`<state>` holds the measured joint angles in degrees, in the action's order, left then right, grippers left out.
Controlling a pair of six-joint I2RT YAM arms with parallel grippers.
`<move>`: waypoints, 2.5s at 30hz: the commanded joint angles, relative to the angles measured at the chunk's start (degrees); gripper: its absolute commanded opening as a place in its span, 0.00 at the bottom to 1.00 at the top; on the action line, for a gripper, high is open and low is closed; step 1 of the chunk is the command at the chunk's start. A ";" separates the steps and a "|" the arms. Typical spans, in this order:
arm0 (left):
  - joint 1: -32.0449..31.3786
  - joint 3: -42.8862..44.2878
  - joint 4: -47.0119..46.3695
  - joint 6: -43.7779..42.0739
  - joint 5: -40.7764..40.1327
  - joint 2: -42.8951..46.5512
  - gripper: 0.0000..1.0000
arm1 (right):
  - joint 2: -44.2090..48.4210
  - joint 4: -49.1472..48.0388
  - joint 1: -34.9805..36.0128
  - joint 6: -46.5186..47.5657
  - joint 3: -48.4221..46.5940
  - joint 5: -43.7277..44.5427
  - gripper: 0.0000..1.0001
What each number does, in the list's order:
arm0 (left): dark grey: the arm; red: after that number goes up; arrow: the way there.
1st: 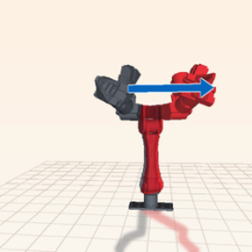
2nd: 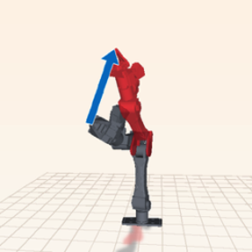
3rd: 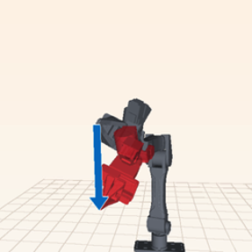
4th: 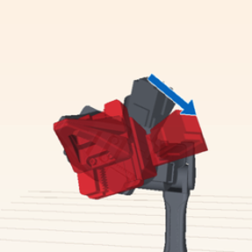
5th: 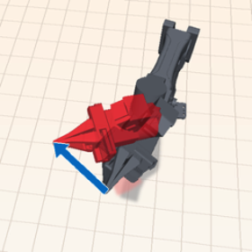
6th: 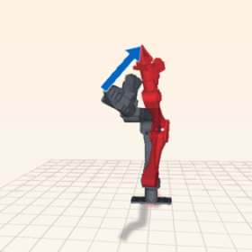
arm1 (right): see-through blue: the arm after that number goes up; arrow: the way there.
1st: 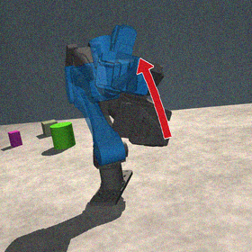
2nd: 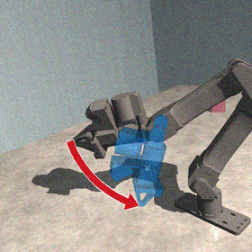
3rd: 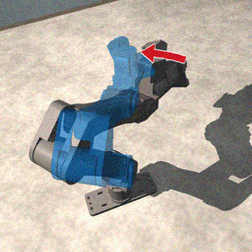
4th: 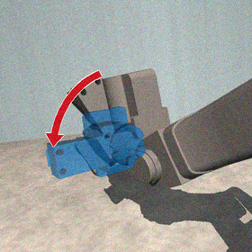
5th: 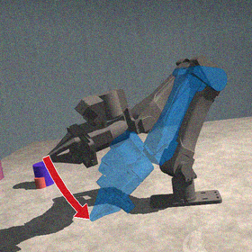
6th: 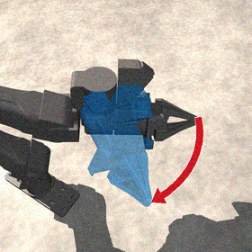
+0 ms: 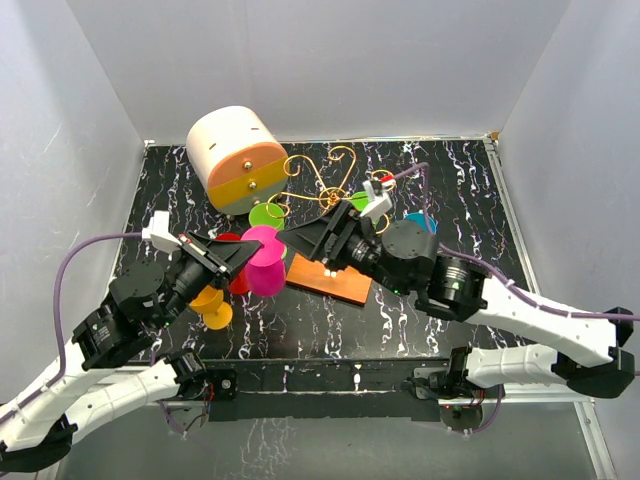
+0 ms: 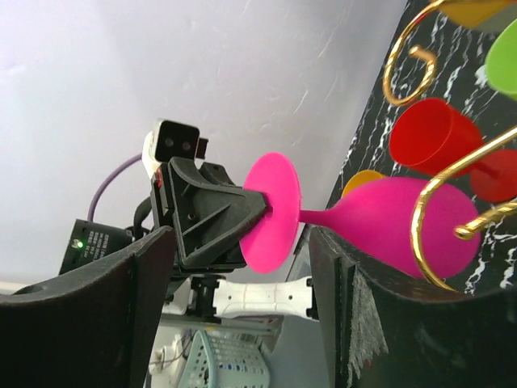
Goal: Place the wine glass upside down on the wine glass rack
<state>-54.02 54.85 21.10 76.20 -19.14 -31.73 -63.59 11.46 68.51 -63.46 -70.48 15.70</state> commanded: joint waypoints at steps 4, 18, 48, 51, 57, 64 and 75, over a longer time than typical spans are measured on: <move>0.02 2.28 -5.06 0.77 -3.94 -1.92 0.00 | 7.72 3.89 0.22 4.28 0.03 11.70 0.66; 0.03 4.27 -12.26 -1.29 -7.41 -11.59 0.00 | 12.18 1.46 0.22 5.67 2.97 12.99 0.64; 12.91 9.22 -16.27 1.31 -0.20 -23.40 0.00 | 13.67 2.16 0.24 4.86 2.19 12.86 0.59; 14.43 8.70 -16.04 1.52 0.04 -22.30 0.00 | 13.61 2.32 0.22 4.79 2.10 12.77 0.59; 15.01 6.90 -14.11 2.38 -0.37 -19.63 0.00 | 13.42 2.60 0.22 4.50 2.35 12.82 0.59; 15.06 5.79 -12.33 3.48 0.74 -18.18 0.00 | 13.17 1.95 0.22 4.66 3.13 13.64 0.59; 15.02 4.60 -11.43 2.83 5.91 -17.83 0.00 | 13.42 1.85 0.22 4.16 4.02 13.34 0.59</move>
<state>-39.42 59.79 10.09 79.35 -16.78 -50.06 -50.72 15.25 68.51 -58.65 -66.72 28.40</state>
